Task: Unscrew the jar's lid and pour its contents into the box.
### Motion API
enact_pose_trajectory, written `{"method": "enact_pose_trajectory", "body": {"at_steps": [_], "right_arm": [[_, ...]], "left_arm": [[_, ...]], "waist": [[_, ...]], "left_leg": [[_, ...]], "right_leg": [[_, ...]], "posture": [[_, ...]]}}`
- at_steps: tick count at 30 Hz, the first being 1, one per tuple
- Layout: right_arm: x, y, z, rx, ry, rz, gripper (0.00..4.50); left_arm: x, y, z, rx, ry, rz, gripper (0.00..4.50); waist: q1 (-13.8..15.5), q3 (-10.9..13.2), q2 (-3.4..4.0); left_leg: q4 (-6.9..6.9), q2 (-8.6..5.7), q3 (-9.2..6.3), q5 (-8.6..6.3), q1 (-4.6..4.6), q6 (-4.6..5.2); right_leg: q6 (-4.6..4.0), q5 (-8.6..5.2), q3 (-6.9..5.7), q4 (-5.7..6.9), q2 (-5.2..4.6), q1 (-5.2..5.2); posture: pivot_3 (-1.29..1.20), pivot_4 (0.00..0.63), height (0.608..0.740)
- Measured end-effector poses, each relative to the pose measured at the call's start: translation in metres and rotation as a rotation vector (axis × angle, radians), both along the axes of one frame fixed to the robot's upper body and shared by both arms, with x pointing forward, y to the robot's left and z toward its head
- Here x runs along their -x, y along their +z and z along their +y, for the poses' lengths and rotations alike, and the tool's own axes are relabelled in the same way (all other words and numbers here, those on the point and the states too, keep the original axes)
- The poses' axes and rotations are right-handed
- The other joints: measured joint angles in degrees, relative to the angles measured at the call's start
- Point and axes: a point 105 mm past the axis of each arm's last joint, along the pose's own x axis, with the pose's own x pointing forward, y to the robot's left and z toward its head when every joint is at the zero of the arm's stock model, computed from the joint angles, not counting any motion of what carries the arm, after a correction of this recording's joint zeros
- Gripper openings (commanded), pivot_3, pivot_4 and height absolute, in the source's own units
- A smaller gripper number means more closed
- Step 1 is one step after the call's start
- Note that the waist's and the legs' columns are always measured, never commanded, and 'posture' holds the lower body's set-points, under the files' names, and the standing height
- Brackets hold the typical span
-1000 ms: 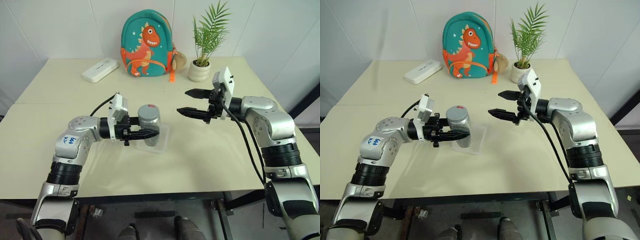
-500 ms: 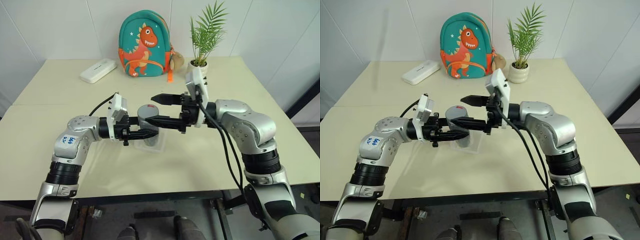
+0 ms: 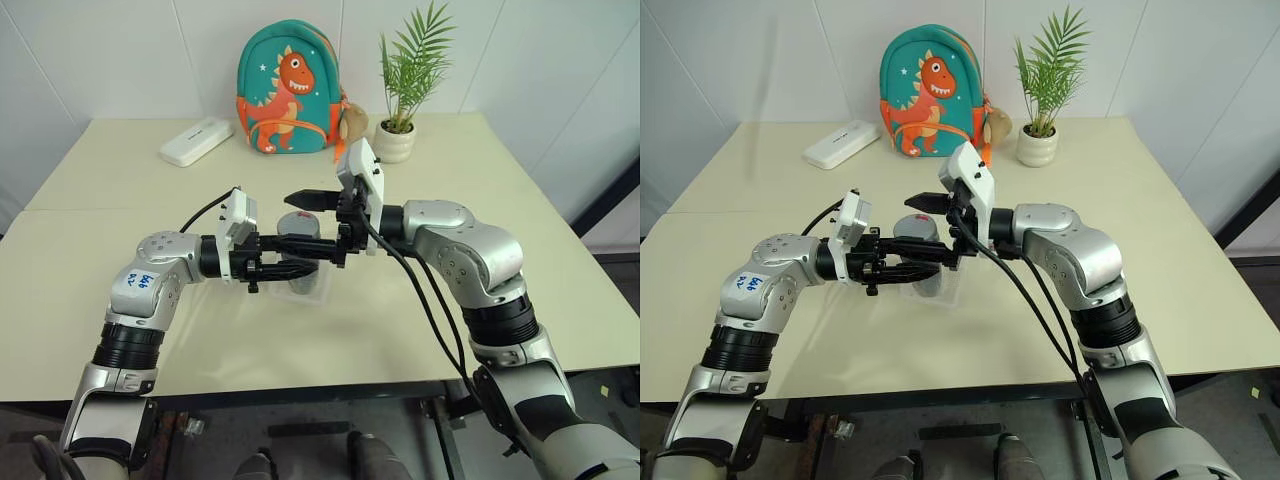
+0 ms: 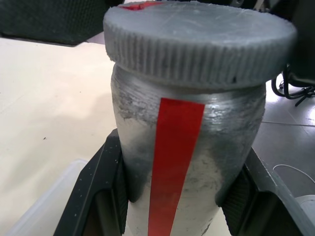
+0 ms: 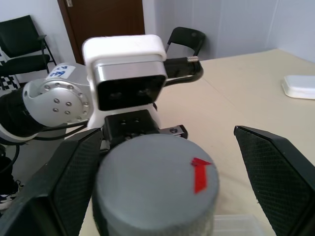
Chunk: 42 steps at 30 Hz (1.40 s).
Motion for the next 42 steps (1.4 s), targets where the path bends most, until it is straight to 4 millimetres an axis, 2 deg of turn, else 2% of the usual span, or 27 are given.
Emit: {"method": "enact_pose_trajectory", "body": {"at_steps": [23,42], "right_arm": [[0.003,0.001,-0.02,-0.02,0.045,0.038,4.45],[-0.001,-0.002,-0.012,-0.021,0.039,0.022,4.45]], "left_arm": [[0.001,-0.001,0.0,-0.003,-0.011,0.002,1.96],[0.0,-0.001,0.0,-0.002,-0.007,0.008,1.96]], "waist": [[-0.1,0.0,0.0],[-0.12,0.0,0.0]], "left_leg": [[0.0,0.0,0.0,0.0,0.0,0.0],[0.01,0.0,0.0,0.0,0.01,0.0]], "right_leg": [[0.0,0.0,0.01,0.02,0.0,0.0],[0.0,0.0,0.01,0.05,0.01,-0.01]], "posture": [[0.0,0.15,0.74],[0.0,0.15,0.74]]}}
